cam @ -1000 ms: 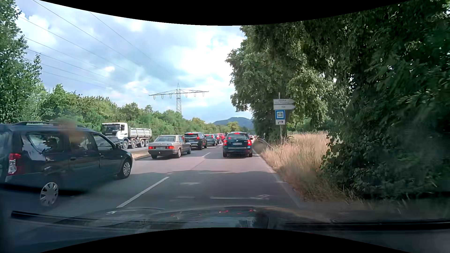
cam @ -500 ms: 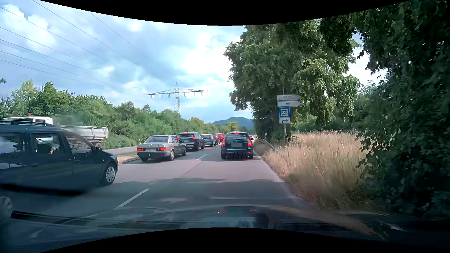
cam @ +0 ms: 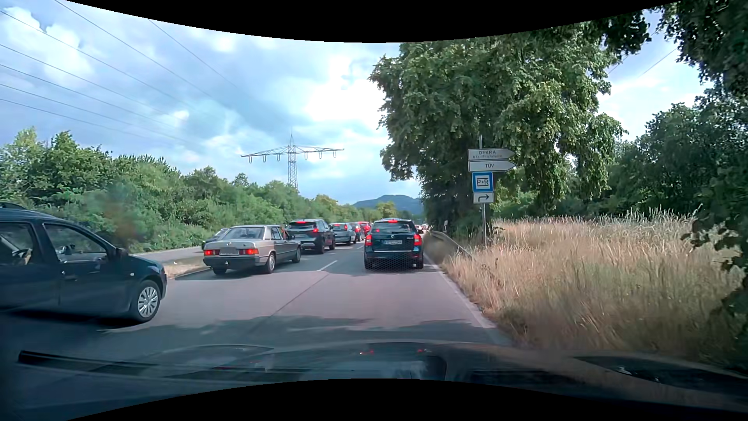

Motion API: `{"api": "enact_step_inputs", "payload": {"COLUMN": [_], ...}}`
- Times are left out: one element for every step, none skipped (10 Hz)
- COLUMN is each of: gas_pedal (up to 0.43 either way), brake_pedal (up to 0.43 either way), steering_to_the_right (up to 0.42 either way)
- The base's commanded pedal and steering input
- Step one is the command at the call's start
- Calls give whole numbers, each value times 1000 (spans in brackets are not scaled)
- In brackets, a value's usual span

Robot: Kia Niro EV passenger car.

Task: Follow the waypoints while adhering to traffic rules and regulations

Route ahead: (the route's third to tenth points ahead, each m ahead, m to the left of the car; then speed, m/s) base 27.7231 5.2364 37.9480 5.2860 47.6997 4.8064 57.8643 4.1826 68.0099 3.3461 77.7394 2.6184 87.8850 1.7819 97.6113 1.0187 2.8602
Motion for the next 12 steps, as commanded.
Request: {"api": "enact_step_inputs", "payload": {"gas_pedal": [0, 0, 0, 0, 0, 0, 0, 0, 0, 0, 0, 0], "brake_pedal": [91, 110, 128, 152, 177, 189, 195, 201, 201, 207, 207, 220], "steering_to_the_right": [2, 1, 1, 1, 1, 1, 0, 0, 0, 0, -1, 0]}}
